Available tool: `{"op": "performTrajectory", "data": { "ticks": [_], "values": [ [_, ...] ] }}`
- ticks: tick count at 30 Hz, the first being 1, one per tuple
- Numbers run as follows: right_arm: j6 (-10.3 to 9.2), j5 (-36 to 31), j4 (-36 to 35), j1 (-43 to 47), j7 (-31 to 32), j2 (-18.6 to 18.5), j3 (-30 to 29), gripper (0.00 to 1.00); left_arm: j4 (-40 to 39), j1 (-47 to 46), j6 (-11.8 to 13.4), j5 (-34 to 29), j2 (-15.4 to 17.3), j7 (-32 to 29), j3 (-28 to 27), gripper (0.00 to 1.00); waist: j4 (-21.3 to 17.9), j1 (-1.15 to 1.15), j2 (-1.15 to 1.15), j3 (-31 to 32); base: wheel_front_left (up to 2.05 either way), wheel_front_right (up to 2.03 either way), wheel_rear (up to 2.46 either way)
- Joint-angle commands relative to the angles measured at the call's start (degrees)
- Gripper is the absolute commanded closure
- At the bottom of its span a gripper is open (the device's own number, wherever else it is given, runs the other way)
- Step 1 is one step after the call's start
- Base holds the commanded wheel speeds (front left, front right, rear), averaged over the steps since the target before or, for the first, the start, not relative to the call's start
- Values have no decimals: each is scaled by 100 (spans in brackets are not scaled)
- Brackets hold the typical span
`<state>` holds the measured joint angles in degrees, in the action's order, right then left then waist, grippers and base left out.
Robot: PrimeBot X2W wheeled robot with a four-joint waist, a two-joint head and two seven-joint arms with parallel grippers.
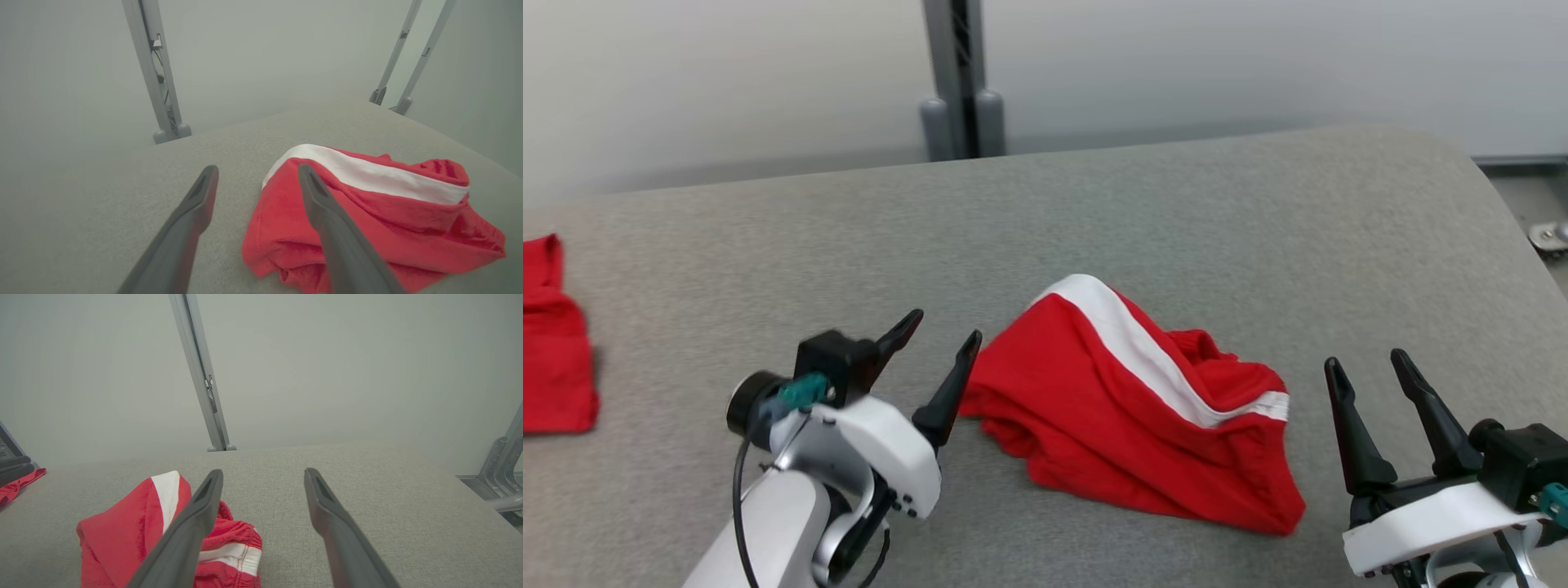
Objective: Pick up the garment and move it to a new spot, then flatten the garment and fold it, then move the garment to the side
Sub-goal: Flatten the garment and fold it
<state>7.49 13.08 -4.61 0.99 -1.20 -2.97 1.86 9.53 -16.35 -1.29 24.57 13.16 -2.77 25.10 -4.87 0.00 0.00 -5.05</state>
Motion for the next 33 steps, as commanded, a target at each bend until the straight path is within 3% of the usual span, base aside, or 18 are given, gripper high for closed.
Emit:
{"op": "performTrajectory", "data": {
  "ticks": [1, 6, 11, 16, 23, 24, 25, 26, 27, 29, 33],
  "values": [
    [1, 19, 36, -86, -53, -12, 3, 0, 105, -164, -73, 18, 30, -82, 5, 0, -314, 0, 0, -244, 0, 0, 0],
    [2, 133, 185, -241, -215, -5, 136, 0, 929, -894, -412, 301, 0, -616, 145, 0, -788, 0, 0, -543, 0, 0, 0],
    [2, 242, 418, -444, -430, 0, 252, 0, 1968, -1723, -571, 643, 96, -922, 145, 0, -1205, 0, 0, -835, 0, 0, 0],
    [2, 335, 590, -533, -561, -5, 324, 0, 2704, -2137, -621, 1000, 87, -1238, 447, 0, -1336, 0, 0, -943, 0, 0, 0],
    [2, 381, 744, -598, -663, -3, 318, 0, 2830, -2128, -617, 1787, 129, -1707, 1304, 0, -1268, 0, 0, -941, 0, 0, 0],
    [2, 400, 754, -619, -666, -3, 332, 0, 2851, -2136, -617, 1839, 166, -1744, 1381, 13, -1252, 0, 0, -941, 0, 0, 0],
    [2, 406, 766, -631, -657, -4, 339, 0, 2881, -2151, -618, 1905, 200, -1799, 1473, 49, -1239, 0, 0, -942, 0, 0, 0],
    [2, 396, 770, -644, -665, -4, 342, 0, 2879, -2142, -618, 1994, 184, -1802, 1547, 71, -1227, 0, 0, -943, 0, 0, 0],
    [2, 400, 774, -652, -670, -4, 344, 0, 2886, -2145, -618, 2037, 185, -1772, 1605, 100, -1217, 0, 0, -945, 0, 0, 0],
    [2, 408, 773, -659, -690, -4, 352, 0, 2874, -2210, -618, 2077, 218, -1674, 1735, 100, -1206, 0, 0, -950, 0, 0, 0],
    [2, 439, 791, -663, -717, -5, 281, 0, 2931, -2471, -611, 1949, 271, -899, 1579, 100, -1155, 0, 0, -948, 0, 0, 0]
  ]
}}
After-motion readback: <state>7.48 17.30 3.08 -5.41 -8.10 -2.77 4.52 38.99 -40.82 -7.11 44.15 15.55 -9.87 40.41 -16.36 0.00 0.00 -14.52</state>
